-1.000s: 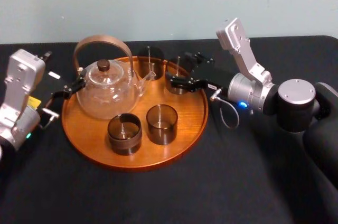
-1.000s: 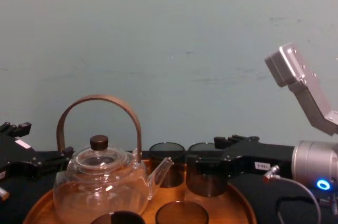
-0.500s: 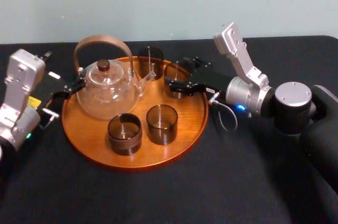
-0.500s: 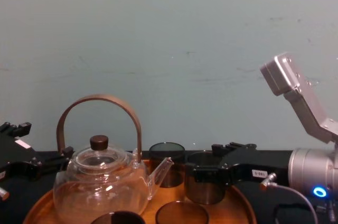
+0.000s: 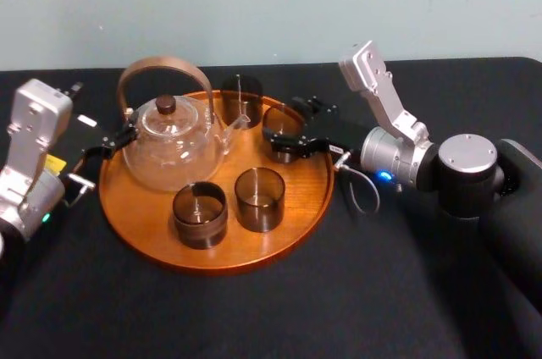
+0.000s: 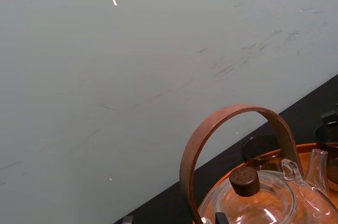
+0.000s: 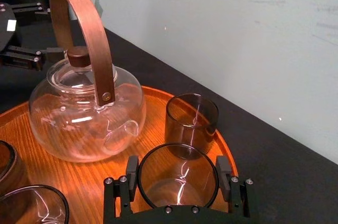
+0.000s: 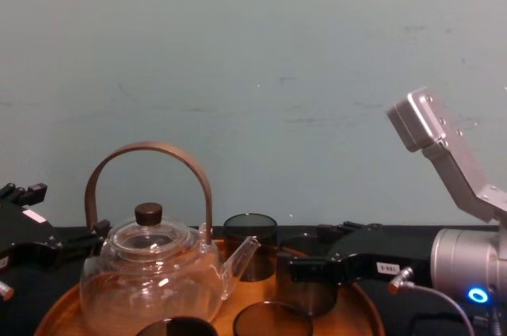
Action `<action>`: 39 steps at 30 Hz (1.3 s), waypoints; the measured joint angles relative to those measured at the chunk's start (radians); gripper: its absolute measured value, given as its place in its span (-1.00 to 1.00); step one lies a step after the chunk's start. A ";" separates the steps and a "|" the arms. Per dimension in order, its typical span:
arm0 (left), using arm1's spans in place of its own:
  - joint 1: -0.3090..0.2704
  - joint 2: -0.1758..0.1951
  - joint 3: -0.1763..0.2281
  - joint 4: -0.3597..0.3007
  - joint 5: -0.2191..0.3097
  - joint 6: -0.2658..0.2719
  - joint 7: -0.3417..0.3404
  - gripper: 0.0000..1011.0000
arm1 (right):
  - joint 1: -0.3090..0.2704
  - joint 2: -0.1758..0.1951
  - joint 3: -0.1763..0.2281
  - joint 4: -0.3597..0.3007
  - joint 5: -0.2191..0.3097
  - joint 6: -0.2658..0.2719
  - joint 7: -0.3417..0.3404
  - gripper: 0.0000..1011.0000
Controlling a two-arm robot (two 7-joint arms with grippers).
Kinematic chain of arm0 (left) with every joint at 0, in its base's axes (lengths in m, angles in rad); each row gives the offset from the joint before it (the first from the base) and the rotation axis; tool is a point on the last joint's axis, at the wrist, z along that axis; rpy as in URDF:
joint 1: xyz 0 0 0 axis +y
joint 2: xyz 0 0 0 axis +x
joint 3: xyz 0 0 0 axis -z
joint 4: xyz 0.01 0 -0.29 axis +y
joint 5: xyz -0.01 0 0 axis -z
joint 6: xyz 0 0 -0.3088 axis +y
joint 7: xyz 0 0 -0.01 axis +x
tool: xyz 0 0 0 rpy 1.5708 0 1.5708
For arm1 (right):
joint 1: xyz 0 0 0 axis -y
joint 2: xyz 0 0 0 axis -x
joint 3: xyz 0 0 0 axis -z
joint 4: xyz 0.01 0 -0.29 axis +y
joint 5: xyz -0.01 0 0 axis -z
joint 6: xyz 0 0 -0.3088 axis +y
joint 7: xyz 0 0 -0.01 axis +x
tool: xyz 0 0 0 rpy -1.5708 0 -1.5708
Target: Pick up the glass from the table and place it on the tray.
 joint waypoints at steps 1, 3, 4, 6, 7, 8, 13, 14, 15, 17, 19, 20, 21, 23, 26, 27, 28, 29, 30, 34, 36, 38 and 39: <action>0.000 0.000 0.000 0.000 0.000 0.000 0.000 1.00 | 0.000 0.000 -0.001 0.000 -0.001 0.002 0.000 0.78; 0.000 0.000 0.000 0.000 0.000 0.000 0.000 1.00 | 0.000 0.000 -0.001 0.000 -0.001 0.005 0.000 0.78; 0.000 0.000 0.000 0.000 0.000 0.000 0.000 1.00 | 0.000 0.000 -0.002 0.000 -0.002 0.008 0.000 0.78; 0.000 0.000 0.000 0.000 0.000 0.000 0.000 1.00 | 0.000 0.001 -0.002 0.000 -0.002 0.009 0.000 0.78; 0.000 0.000 0.000 0.000 0.000 0.000 0.000 1.00 | 0.000 0.001 -0.002 0.000 -0.002 0.009 0.000 0.78; 0.000 0.000 0.000 0.000 0.000 0.000 0.000 1.00 | 0.000 0.001 -0.002 -0.001 -0.002 0.009 0.000 0.78; 0.000 0.000 0.000 0.000 0.000 0.000 0.000 1.00 | 0.000 0.001 -0.002 -0.001 -0.002 0.009 0.000 0.78; 0.000 0.000 0.000 0.000 0.000 0.000 0.000 1.00 | 0.000 0.001 -0.002 -0.001 -0.002 0.009 0.000 0.78; 0.000 0.000 0.000 0.000 0.000 0.000 0.000 1.00 | -0.001 0.001 -0.002 -0.001 -0.002 0.009 0.000 0.78; 0.000 0.000 0.000 0.000 0.000 0.000 0.000 1.00 | -0.001 0.001 -0.002 -0.001 -0.002 0.009 0.000 0.78; 0.000 0.000 0.000 0.000 0.000 0.000 0.000 1.00 | -0.001 0.001 -0.001 -0.002 -0.002 0.009 0.000 0.78; 0.000 0.000 0.000 0.000 0.000 0.000 0.000 1.00 | -0.001 0.001 -0.001 -0.002 -0.002 0.009 0.000 0.78; 0.000 0.000 0.000 0.000 0.000 0.000 0.000 1.00 | -0.001 0.001 -0.001 -0.002 -0.002 0.009 0.000 0.78; 0.000 0.000 0.000 0.000 0.000 0.000 0.000 1.00 | -0.001 0.001 -0.001 -0.002 -0.002 0.009 0.000 0.78; 0.000 0.000 0.000 0.000 0.000 0.000 0.000 1.00 | -0.001 0.001 -0.001 -0.002 -0.001 0.009 0.000 0.92; 0.000 0.000 0.000 0.000 0.000 0.000 0.000 1.00 | -0.001 0.001 -0.001 -0.002 -0.002 0.009 0.000 0.95; 0.000 0.000 0.000 0.000 0.000 0.000 0.000 1.00 | -0.001 0.001 -0.001 -0.002 -0.001 0.009 0.000 0.97; 0.000 0.000 0.000 0.000 0.000 0.000 0.000 1.00 | -0.001 0.001 -0.001 -0.002 -0.001 0.009 0.000 0.98; 0.000 0.000 0.000 0.000 0.000 0.000 0.000 1.00 | -0.001 0.001 0.000 -0.002 -0.001 0.009 0.000 0.98; 0.000 0.000 0.000 0.000 0.000 0.000 0.000 1.00 | -0.001 0.001 0.000 -0.002 -0.002 0.008 -0.001 0.98; 0.000 0.000 0.000 0.000 0.000 0.000 0.000 1.00 | -0.001 0.001 0.000 -0.002 -0.002 0.008 -0.001 0.98; 0.000 0.000 0.000 0.000 0.000 0.000 0.000 1.00 | -0.001 0.001 0.000 -0.002 -0.001 0.008 -0.001 0.98; 0.000 0.000 0.000 0.000 0.000 0.000 0.000 1.00 | -0.002 0.002 0.001 -0.002 0.000 0.008 0.000 0.98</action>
